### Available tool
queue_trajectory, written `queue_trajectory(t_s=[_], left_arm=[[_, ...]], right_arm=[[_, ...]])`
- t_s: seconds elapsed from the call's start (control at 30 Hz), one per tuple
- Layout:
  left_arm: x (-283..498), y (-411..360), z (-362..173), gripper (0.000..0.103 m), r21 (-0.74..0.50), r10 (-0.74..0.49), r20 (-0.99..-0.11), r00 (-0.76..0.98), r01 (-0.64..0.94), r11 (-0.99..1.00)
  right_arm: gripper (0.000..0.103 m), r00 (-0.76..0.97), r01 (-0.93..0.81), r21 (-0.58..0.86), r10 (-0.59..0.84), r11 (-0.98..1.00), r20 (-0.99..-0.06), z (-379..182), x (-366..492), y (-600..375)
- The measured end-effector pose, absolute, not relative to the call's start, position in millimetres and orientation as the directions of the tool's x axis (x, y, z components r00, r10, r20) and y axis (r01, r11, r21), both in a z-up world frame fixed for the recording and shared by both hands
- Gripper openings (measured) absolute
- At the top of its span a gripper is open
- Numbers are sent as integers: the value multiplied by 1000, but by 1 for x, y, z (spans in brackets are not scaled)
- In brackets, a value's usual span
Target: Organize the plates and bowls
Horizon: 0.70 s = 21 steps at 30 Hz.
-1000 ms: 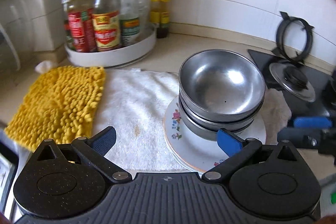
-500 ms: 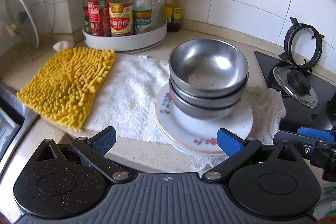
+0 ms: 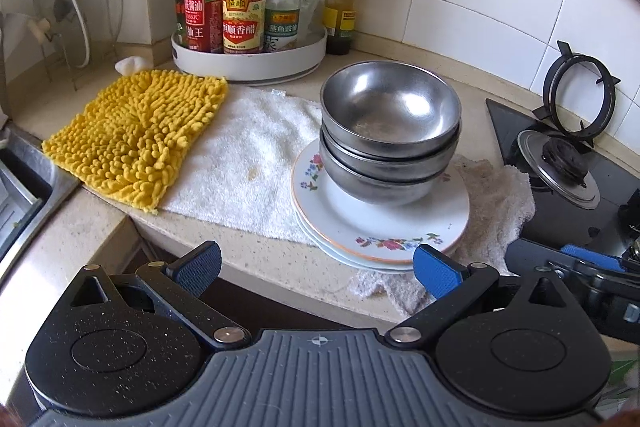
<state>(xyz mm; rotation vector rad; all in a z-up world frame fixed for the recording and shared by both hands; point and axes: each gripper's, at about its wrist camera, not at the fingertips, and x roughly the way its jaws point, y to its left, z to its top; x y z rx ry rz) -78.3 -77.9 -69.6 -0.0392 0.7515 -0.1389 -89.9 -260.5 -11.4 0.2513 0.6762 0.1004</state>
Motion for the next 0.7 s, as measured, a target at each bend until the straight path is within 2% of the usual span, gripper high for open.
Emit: queue_trajectory(t_s=[0.7], left_arm=[[-86,-86,-67,100,-96,-136,-681,719,96,991]], right_arm=[[103,796,20,239,129,971,-592,-18,-90,-267]])
